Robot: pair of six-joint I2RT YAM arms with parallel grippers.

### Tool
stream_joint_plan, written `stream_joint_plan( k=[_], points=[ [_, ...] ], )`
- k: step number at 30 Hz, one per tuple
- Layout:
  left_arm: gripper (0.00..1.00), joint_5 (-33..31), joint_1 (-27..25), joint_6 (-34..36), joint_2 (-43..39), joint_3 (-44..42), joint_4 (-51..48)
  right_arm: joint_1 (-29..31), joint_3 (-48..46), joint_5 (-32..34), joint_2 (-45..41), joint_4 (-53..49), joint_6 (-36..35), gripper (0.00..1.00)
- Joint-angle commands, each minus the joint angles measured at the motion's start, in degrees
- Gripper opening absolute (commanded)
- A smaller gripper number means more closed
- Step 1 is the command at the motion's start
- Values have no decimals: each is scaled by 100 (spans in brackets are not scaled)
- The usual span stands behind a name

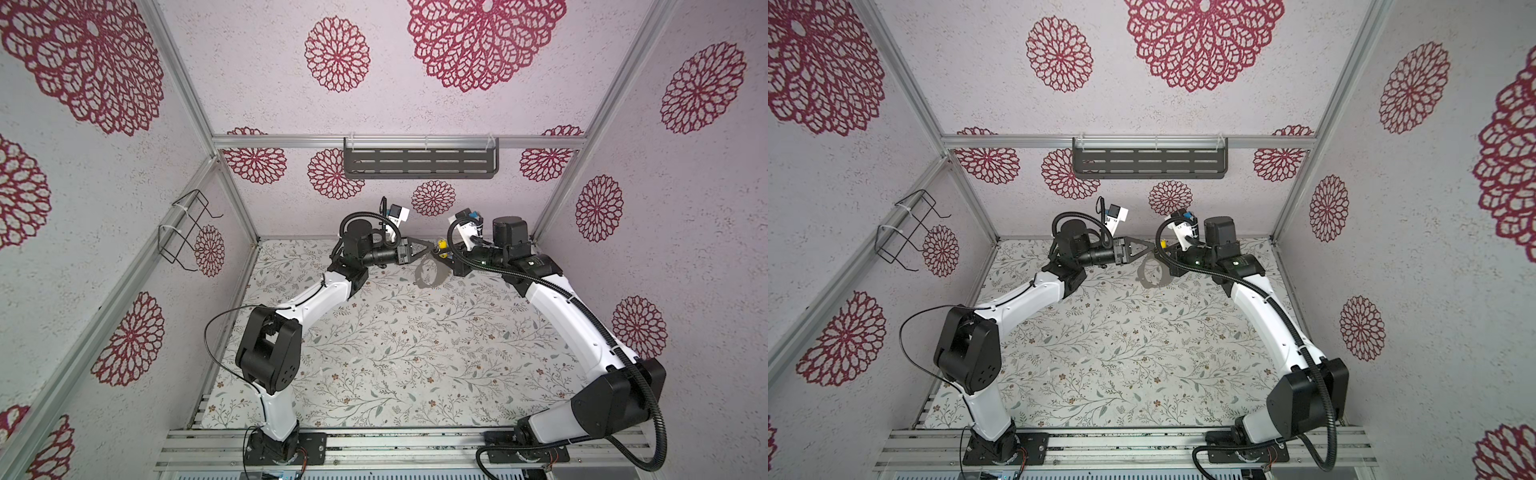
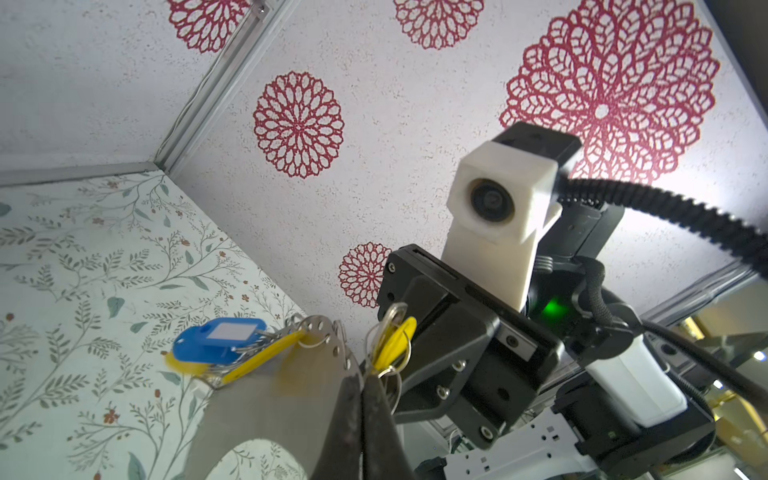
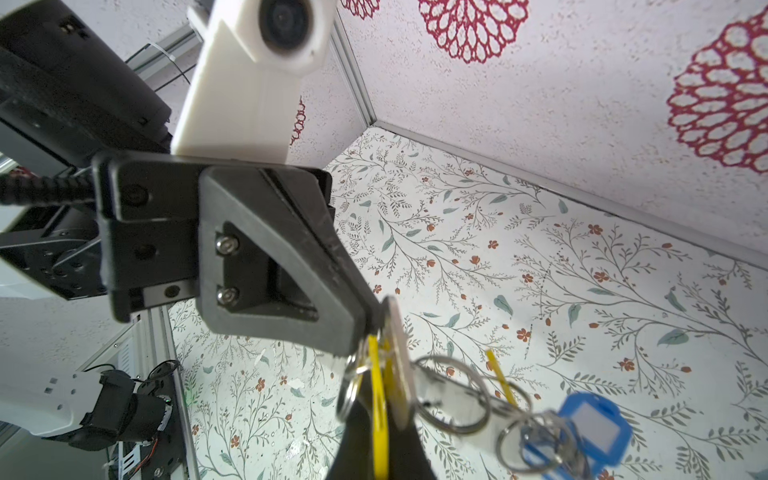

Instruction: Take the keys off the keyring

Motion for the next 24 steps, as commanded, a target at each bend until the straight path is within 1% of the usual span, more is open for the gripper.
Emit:
stream_joint_plan(
  k=[1, 6, 12, 14, 17, 21, 24],
  points=[
    [0, 216, -74, 10, -121, -122, 211, -46, 188, -38, -42, 258, 60, 0],
    [0, 181, -38, -16, -136, -153, 268, -68, 123, -22, -42, 242, 65, 0],
    [0, 50, 34, 39, -173, -182, 219, -64, 96, 259, 36, 8, -107, 0],
    [0, -122, 77, 234, -250, -248, 25, -69, 100, 383, 61, -49, -146, 0],
    [0, -494, 87, 723, -403, -317, -636, -68, 129, 502, 139, -83, -157, 0],
    [0, -1028, 56, 1052, -639, -591, -1021, 28, 229, 215, 351, -88, -96, 0],
    [0, -1451, 8, 1321, -843, -806, -1252, 195, 388, 154, 570, -228, -103, 0]
  ],
)
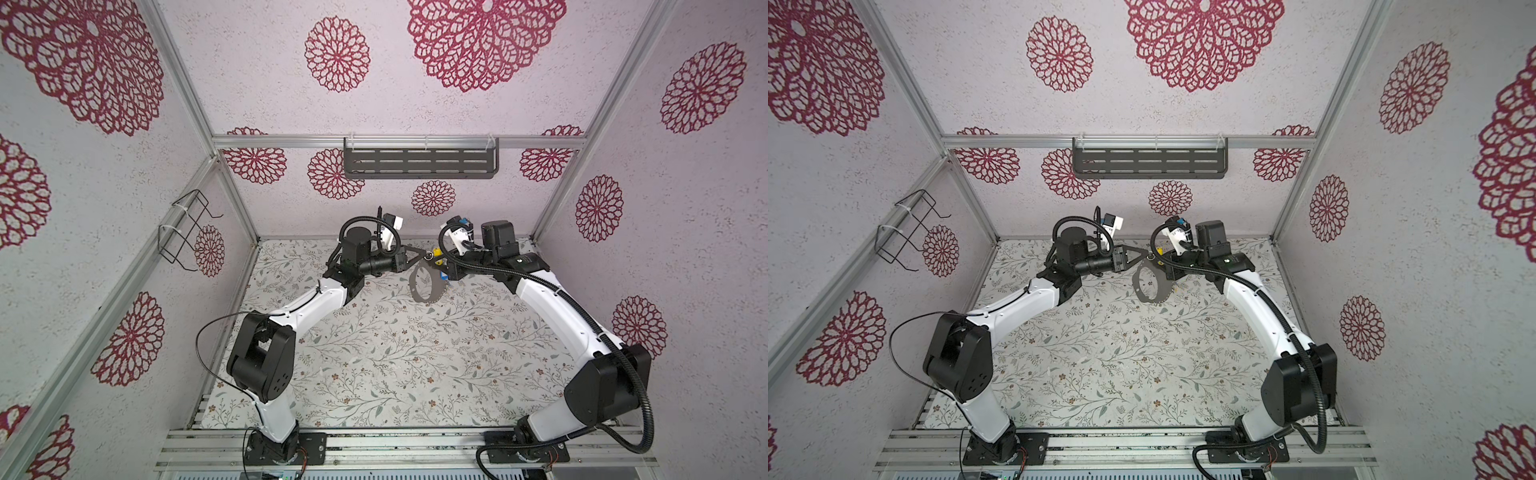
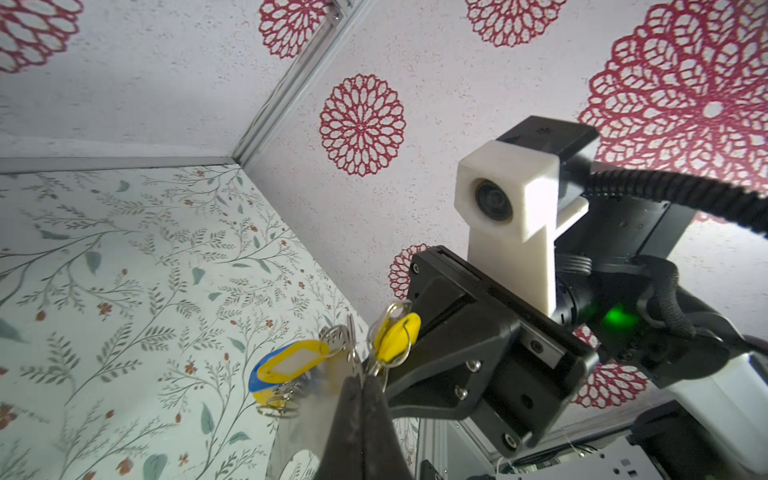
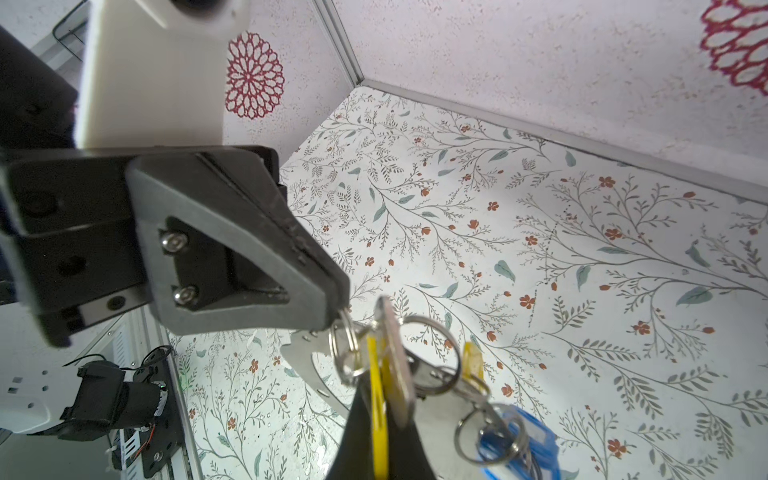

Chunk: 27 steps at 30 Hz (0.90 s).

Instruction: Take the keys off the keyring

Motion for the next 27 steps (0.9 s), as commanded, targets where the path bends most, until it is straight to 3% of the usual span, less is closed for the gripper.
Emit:
stream_joint_plan(
  k=[1, 8, 13, 16, 23, 27],
  points=[
    [0, -628, -71, 598, -410, -161, -514, 114, 436, -7, 157, -6, -46, 0],
    [0, -2100, -506, 1253, -740, -323, -1267, 454, 1374, 1033, 735, -912, 215, 0],
    [0, -3159, -735, 1672, -772, -297, -1724, 585, 2260, 299, 1278, -1703, 696, 0],
    [0, -3332, -739, 1843, -788, -280, -1836, 594, 2698, 353, 1572, -2523, 562, 0],
    [0, -3369, -739, 2040, -707, -156, -1956, 615, 2936, 1706, 1673, -3158, 196, 0],
    [0, -3328, -765, 2022, -633, -183, -1886, 657, 2618, 819, 1346, -2503, 9, 0]
  ],
)
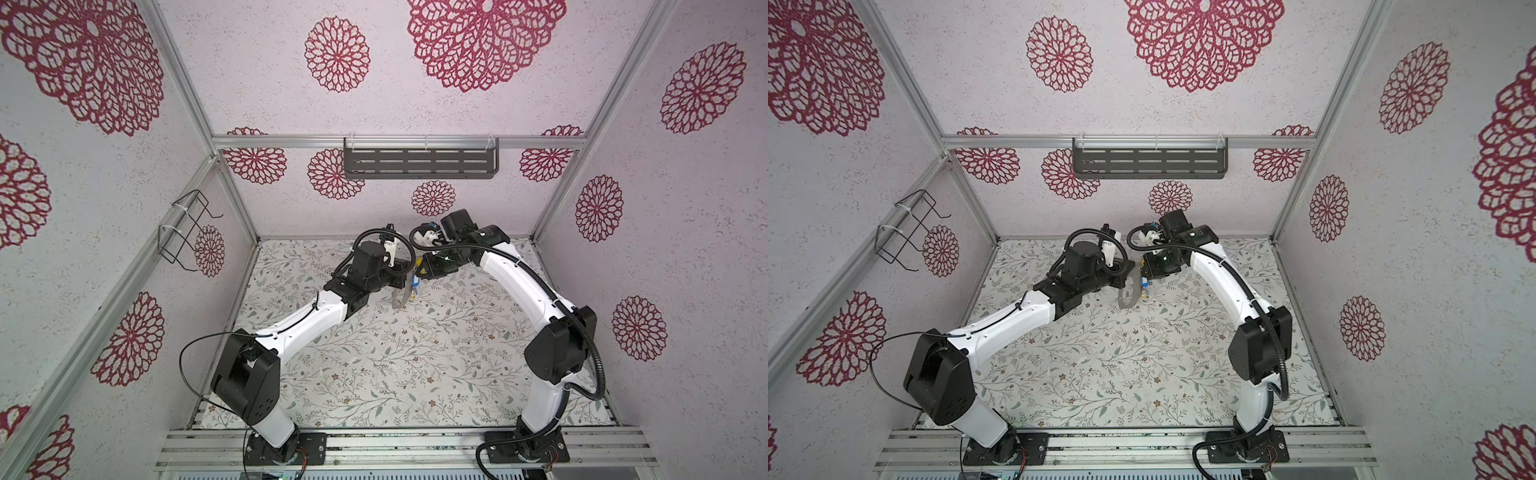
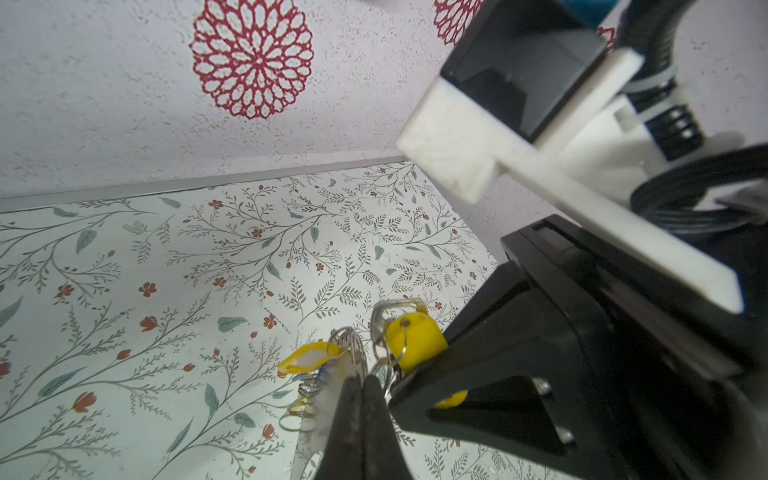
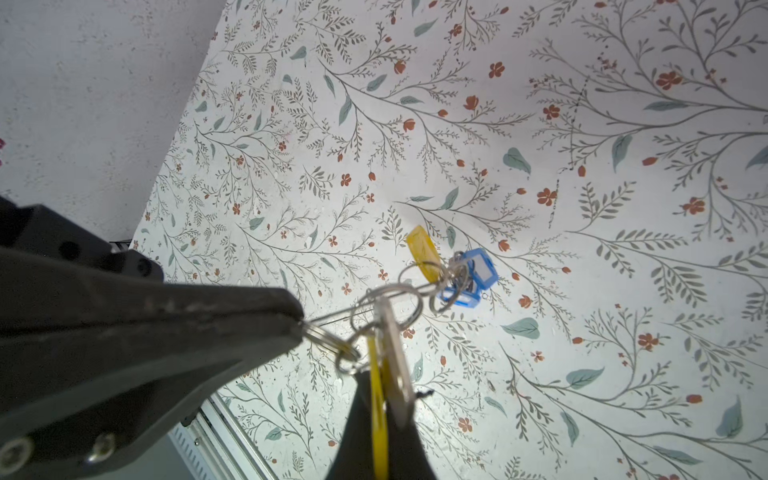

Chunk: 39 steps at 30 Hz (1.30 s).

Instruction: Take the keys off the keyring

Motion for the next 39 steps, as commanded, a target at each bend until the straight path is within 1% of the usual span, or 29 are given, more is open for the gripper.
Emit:
stream_joint_plan(
  k=[1, 2, 4, 5, 6, 8, 10, 13, 17, 18, 20, 21, 22, 23, 26, 29, 31, 33, 35, 37, 39],
  points=[
    [0, 37, -65, 132, 73, 97, 26, -6, -273, -477, -611, 801, -170, 0],
    [0, 38, -79, 116, 77, 97, 44, 14, -613, -607, -832, 1262, -57, 0],
    [0, 37, -105, 90, 94, 106, 71, 32, -1253, -533, -1236, 2277, 209, 0],
    [0, 42, -119, 73, 99, 115, 80, 46, -1583, -281, -1448, 2765, 334, 0],
    [0, 61, -148, 42, 104, 108, 103, 77, -1857, 145, -1646, 3161, 399, 0],
    [0, 130, -189, -4, 109, 80, 160, 115, -2348, 824, -1971, 3761, 407, 0],
    [0, 143, -207, -39, 112, 62, 178, 158, -2680, 1222, -2191, 4102, 262, 0],
    [0, 155, -226, -73, 95, 62, 195, 185, -2769, 1395, -2191, 3917, -44, 0],
    [0, 200, -224, -146, 32, 106, 193, 179, -2685, 1255, -2046, 3342, -518, 0],
    [15, 168, -221, -167, -10, 108, 168, 182, -2677, 1230, -2028, 3264, -627, 0],
    [31, 109, -146, -208, -129, 67, 138, 183, -2652, 1196, -2025, 3170, -776, 0],
    [43, 95, -76, -263, -215, 2, 143, 173, -2633, 1161, -2025, 3145, -839, 0],
    [48, 127, 7, -329, -302, -67, 172, 171, -2625, 1115, -2034, 3145, -896, 0],
    [50, 199, 113, -415, -415, -171, 240, 163, -2622, 1054, -2045, 3143, -955, 0],
    [50, 520, 493, -671, -730, -500, 512, 159, -2598, 747, -2055, 3141, -1136, 0],
    [49, 1140, 917, -832, -904, -810, 828, 144, -2599, 378, -2056, 3119, -1347, 0],
    [49, 1544, 1117, -794, -904, -824, 847, 128, -2623, 174, -2045, 3108, -1483, 0],
    [49, 1977, 1239, -511, -789, -720, 742, 101, -2617, -47, -2043, 3102, -1580, 0],
    [51, 2224, 1252, -110, -670, -659, 668, 78, -2566, -231, -2009, 3054, -1605, 0],
    [51, 2665, 1251, 287, -542, -792, 1026, 54, -2497, -438, -1960, 2985, -1646, 0],
    [53, 3055, 1256, 476, -382, -998, 1572, 39, -2432, -560, -1921, 2885, -1720, 0]
  ],
)
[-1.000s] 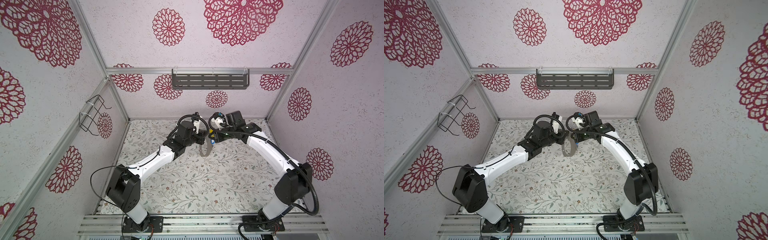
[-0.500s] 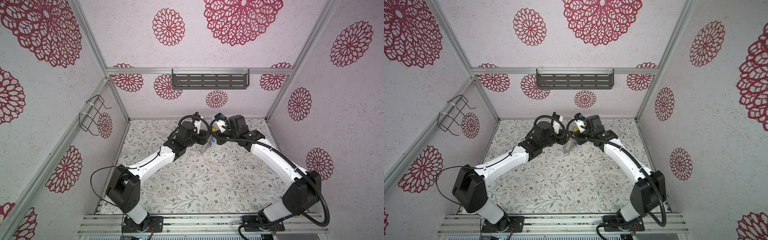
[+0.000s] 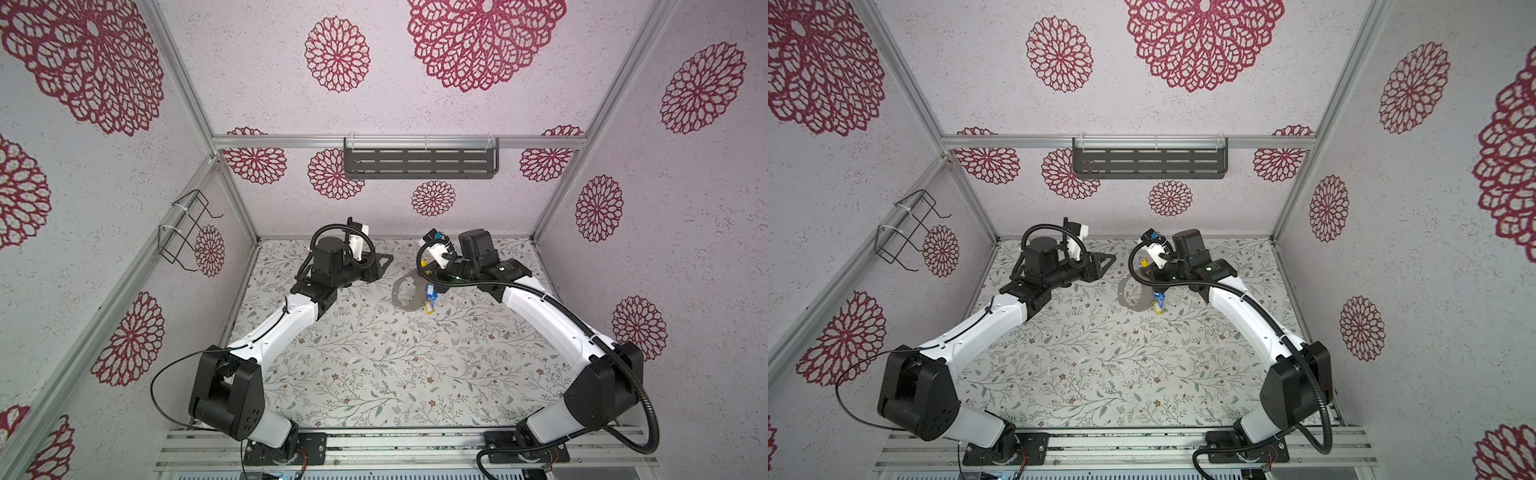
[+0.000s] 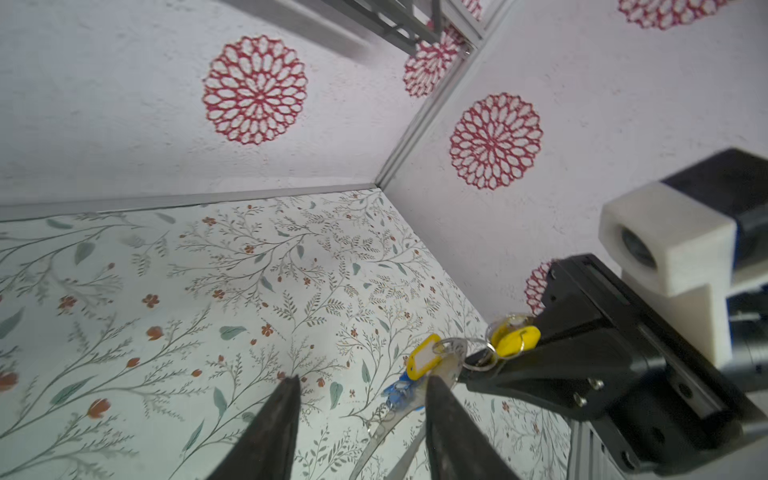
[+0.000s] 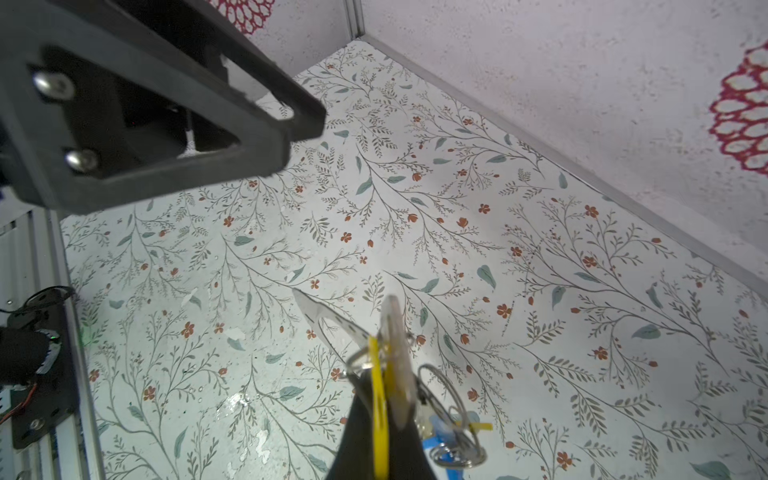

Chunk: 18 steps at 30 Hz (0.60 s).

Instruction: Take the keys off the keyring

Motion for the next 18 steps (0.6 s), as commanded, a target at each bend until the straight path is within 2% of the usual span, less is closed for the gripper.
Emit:
stream_joint_plan(
  k=[1, 6, 11, 18],
  points=[
    [53, 1012, -20, 734, 321, -201, 818, -54, 353, -540, -2, -22, -301, 0],
    [51, 1072, -27, 1229, 801, -56, 931, -75, 456, -669, 39, -223, -444, 0],
    [50, 1047, -261, 1004, 971, -67, 1373, -93, 478, -725, 52, -250, -438, 0],
    [57, 1054, -611, 488, 739, -289, 2135, -175, 460, -772, 43, -289, -457, 0]
  ],
)
